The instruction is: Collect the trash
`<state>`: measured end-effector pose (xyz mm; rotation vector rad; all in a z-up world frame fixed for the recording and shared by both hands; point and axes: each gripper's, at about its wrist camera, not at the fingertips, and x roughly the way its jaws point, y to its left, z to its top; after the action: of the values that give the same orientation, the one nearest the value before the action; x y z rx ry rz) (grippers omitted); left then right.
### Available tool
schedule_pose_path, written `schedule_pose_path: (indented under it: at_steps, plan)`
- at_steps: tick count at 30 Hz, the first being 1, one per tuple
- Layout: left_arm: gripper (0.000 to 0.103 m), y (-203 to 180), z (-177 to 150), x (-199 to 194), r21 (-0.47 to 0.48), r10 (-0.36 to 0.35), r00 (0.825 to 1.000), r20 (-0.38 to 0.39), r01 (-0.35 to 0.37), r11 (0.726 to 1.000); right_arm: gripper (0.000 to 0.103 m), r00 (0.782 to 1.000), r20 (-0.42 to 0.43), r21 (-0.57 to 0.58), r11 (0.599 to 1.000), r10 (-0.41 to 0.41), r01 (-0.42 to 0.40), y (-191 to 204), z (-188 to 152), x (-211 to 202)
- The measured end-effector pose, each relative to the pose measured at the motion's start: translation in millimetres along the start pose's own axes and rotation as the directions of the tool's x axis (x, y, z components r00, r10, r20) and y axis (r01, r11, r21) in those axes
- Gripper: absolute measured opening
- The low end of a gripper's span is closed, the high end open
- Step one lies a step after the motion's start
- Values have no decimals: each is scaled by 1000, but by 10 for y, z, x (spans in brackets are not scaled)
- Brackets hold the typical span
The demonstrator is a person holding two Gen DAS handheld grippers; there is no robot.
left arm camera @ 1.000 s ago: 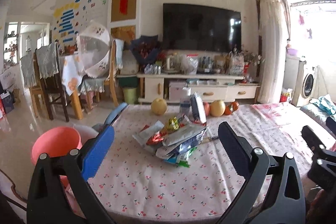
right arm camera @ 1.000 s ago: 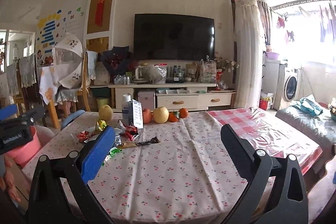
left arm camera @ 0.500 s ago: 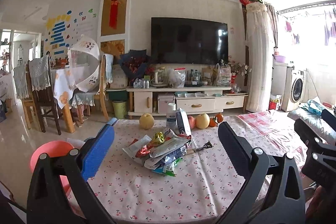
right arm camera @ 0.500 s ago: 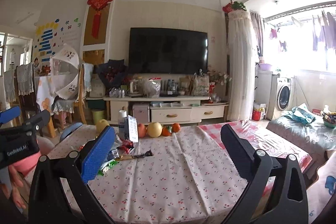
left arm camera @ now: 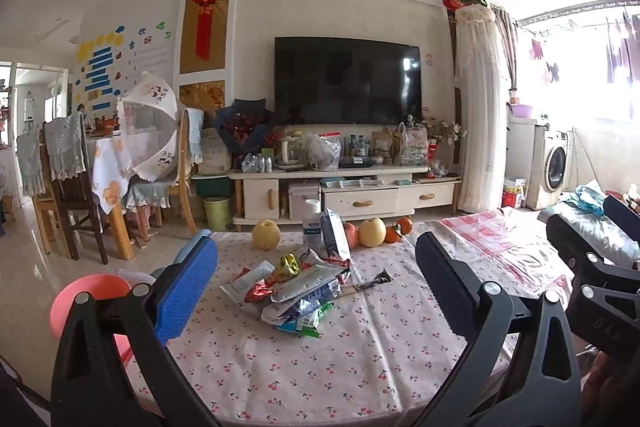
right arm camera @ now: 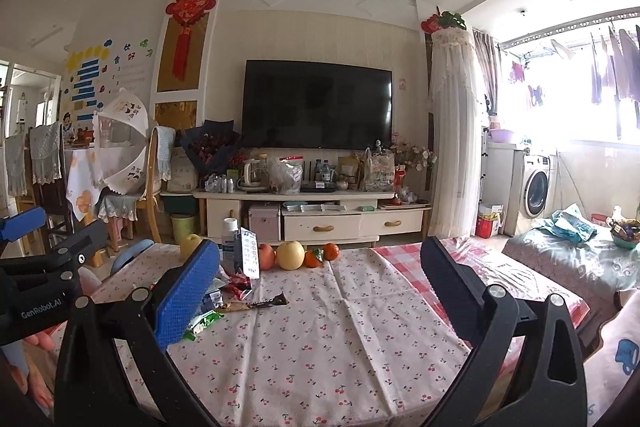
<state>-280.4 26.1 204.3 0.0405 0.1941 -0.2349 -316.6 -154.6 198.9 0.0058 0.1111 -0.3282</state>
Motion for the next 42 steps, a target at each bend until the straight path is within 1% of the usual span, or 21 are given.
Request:
schedule_pose_path:
  at_steps: [4, 9, 11, 16, 19, 21, 25, 26, 28, 29, 30, 33, 35, 36, 37, 38, 39, 40, 42]
  plan:
    - [99, 1, -51, 52, -7, -26, 1000, -9, 26, 1000, 99, 1000, -15, -15, 1000, 0, 0, 33, -53, 67]
    - [99, -12, -143, 142, 17, -16, 1000, -19, 16, 1000, 99, 999, -42, -22, 1000, 3, -4, 65, -165, 183]
    - [99, 6, -194, 213, 35, -11, 999, -41, 12, 999, 99, 997, -71, -22, 1000, 16, -18, 74, -235, 278]
    - [99, 155, -368, 427, 54, -24, 993, -120, 31, 998, 99, 984, -163, -12, 997, 74, -77, 81, -480, 546]
    - [99, 340, -498, 608, 39, -53, 978, -204, 62, 997, 99, 967, -226, 10, 993, 114, -115, 66, -660, 736]
    - [99, 439, -585, 703, 22, -66, 968, -244, 74, 997, 99, 953, -266, 27, 990, 142, -139, 51, -752, 873]
    - [99, 663, -711, 930, -21, -88, 944, -318, 86, 996, 99, 912, -338, 86, 973, 231, -214, 49, -885, 1125]
    - [99, 695, -742, 997, -19, -90, 937, -338, 88, 996, 99, 899, -359, 100, 967, 253, -232, 51, -932, 1203]
    - [99, 717, -787, 1108, 11, -74, 928, -365, 84, 996, 99, 869, -403, 131, 958, 286, -255, 57, -1009, 1350]
    - [99, 715, -801, 1155, 20, -72, 925, -373, 86, 996, 99, 846, -427, 159, 948, 319, -277, 66, -1053, 1441]
    - [99, 722, -820, 1208, 27, -71, 921, -384, 88, 996, 99, 829, -445, 177, 941, 339, -290, 77, -1082, 1511]
    - [99, 770, -833, 1361, 38, -51, 916, -399, 72, 997, 98, 775, -472, 247, 907, 420, -341, 118, -1152, 1706]
    - [98, 855, -831, 1481, 18, -41, 912, -408, 53, 998, 98, 748, -471, 284, 883, 467, -373, 154, -1166, 1819]
    - [97, 885, -820, 1539, 8, -39, 911, -411, 47, 999, 97, 740, -472, 288, 877, 479, -383, 172, -1163, 1872]
    - [95, 918, -812, 1599, -1, -37, 910, -414, 40, 999, 96, 727, -471, 297, 865, 500, -404, 215, -1165, 1937]
    - [94, 933, -799, 1638, -7, -37, 909, -416, 38, 999, 89, 711, -468, 314, 851, 525, -422, 244, -1162, 1994]
    - [94, 972, -793, 1702, -28, -45, 906, -421, 36, 999, 79, 696, -466, 333, 837, 547, -434, 255, -1165, 2040]
    - [93, 990, -791, 1745, -45, -52, 904, -425, 36, 998, 76, 671, -466, 366, 816, 576, -447, 285, -1176, 2117]
    - [87, 1059, -816, 1864, -99, -63, 896, -440, 21, 995, 76, 643, -466, 408, 793, 608, -453, 325, -1174, 2246]
